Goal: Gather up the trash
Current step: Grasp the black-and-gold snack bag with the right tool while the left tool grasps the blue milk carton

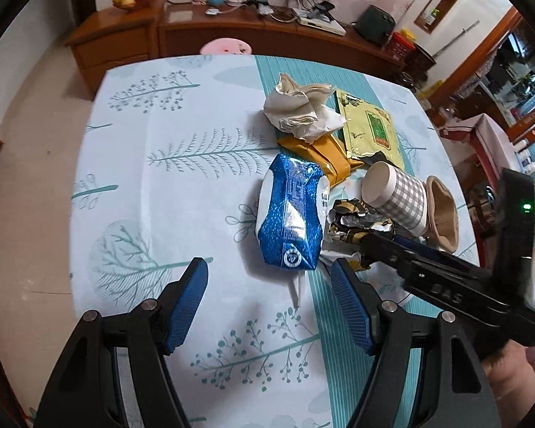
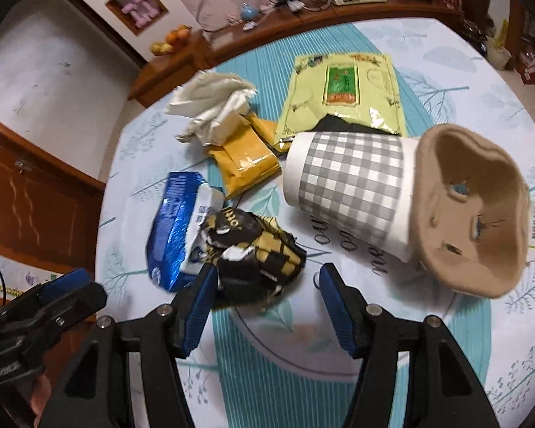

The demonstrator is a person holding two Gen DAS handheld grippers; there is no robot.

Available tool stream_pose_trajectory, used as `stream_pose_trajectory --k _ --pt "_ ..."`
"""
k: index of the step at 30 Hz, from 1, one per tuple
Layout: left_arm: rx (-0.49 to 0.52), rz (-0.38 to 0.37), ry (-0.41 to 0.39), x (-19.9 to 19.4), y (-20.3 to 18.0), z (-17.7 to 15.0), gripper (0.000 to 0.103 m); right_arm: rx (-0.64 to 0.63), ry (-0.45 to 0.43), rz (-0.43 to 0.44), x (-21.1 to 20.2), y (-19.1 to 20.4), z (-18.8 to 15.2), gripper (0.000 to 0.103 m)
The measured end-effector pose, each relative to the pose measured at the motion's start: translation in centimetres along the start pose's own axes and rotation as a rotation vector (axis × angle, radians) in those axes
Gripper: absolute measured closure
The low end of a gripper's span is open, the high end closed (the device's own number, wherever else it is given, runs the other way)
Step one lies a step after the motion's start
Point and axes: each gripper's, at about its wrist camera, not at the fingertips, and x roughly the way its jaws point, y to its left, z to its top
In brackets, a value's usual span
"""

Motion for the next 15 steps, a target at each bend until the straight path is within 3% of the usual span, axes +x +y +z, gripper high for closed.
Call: stream_pose_trajectory --k 5,7,11,15 --pt "0.005 -0.042 0.020 1.4 0.2 1.4 0.033 0.005 -0.001 0.025 1.7 0.2 0.1 0.043" --pt "0.011 -0.050 0.028 1.9 0.1 2.0 0.033 -0.010 -0.006 0.031 1.8 0.3 -0.3 0.049" --pt "0.040 -0.070 0.075 3.5 -0.8 3.2 0.033 -0.029 -0.038 -0.013 0.9 0.5 -1.3 0.050" --pt "0.098 -0.039 0.113 5.4 -2.1 4.1 0.033 -0.001 -0.057 -0.055 -0.3 -0.1 -2.1 0.050"
